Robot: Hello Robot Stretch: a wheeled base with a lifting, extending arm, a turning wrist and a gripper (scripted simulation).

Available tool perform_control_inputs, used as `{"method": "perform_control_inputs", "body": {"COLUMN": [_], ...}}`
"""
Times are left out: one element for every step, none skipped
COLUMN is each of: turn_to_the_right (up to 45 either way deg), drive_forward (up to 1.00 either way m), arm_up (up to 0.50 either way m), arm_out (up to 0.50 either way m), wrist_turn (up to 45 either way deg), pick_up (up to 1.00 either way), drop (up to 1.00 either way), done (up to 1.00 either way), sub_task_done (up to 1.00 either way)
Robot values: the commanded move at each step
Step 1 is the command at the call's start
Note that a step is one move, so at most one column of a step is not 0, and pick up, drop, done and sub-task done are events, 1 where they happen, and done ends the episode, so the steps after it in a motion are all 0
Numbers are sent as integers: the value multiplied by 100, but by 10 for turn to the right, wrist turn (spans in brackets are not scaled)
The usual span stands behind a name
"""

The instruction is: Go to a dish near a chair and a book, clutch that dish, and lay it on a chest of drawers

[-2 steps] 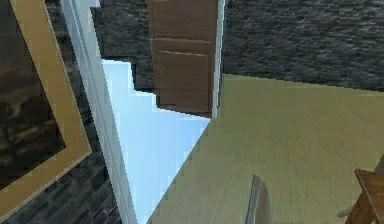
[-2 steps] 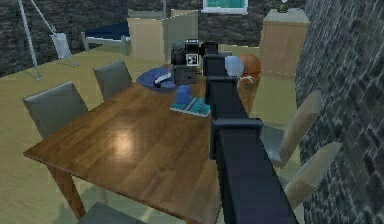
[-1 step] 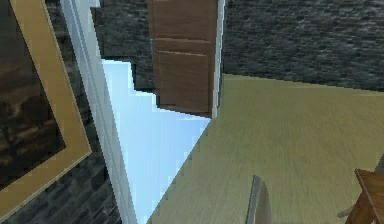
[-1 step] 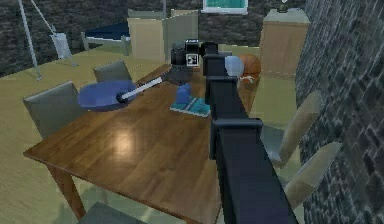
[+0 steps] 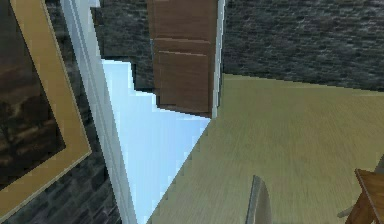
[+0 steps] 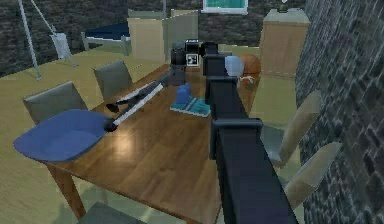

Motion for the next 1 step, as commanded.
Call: {"method": "perform_control_inputs", "body": {"turn_to_the_right": [0], "drive_forward": [0], "arm_up": [0], "arm_out": [0], "wrist_turn": [-240], "pick_up": [0], "drop": [0], "done": [0], "sub_task_done": [0]}}
